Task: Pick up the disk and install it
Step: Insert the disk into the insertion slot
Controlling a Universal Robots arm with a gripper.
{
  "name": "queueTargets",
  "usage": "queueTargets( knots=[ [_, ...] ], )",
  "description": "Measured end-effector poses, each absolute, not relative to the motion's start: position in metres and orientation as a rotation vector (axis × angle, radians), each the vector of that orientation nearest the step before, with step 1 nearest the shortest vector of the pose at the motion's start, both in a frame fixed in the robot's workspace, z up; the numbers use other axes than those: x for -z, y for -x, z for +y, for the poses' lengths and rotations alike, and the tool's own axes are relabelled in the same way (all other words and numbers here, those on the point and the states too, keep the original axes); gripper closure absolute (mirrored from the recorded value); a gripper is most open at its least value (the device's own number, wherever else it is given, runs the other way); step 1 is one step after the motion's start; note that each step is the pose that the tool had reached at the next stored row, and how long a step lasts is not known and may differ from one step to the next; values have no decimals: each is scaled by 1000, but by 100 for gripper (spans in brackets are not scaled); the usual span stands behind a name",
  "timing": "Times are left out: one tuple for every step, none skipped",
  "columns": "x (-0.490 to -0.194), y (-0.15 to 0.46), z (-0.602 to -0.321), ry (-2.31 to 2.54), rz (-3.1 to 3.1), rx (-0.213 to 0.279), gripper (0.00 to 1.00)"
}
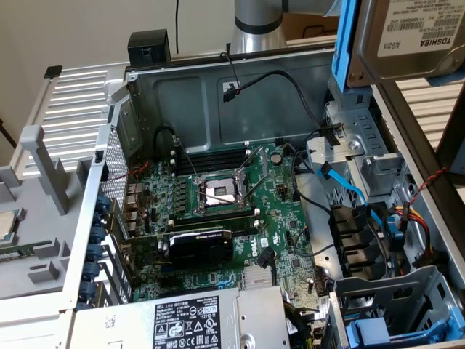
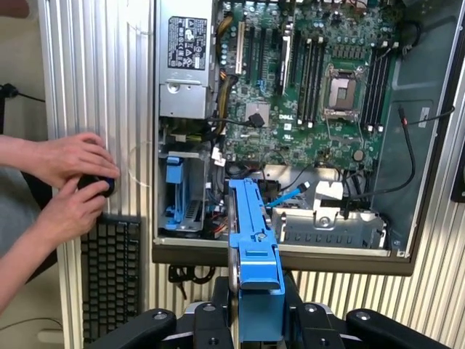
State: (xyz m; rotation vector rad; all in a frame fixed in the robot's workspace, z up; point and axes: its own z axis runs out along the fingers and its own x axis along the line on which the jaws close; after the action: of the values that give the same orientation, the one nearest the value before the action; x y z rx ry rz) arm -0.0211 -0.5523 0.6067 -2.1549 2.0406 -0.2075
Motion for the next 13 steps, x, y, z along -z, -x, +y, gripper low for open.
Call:
queueTargets(
  knots=[
    [-607,21,-553,2154,2041,208,63],
    [-607,20,-554,2153,2042,208,63],
    [-607,20,-555,2153,2043,208,63],
    [-607,20,-556,2152,2044,208,63],
    [-607,20,-556,2151,2044,208,63],
    [-607,20,-556,2151,2045,208,63],
    [-607,20,-556,2151,2044,208,63],
    [-607,19,-556,2151,2044,208,63],
    [-607,19,-556,2152,2045,208,63],
    [-607,18,-556,2154,2047,204,63],
    [-607,18,-556,2156,2049,199,63],
    [-607,18,-556,2156,2049,199,63],
    [-607,18,-556,2156,2049,199,63]
  ],
)
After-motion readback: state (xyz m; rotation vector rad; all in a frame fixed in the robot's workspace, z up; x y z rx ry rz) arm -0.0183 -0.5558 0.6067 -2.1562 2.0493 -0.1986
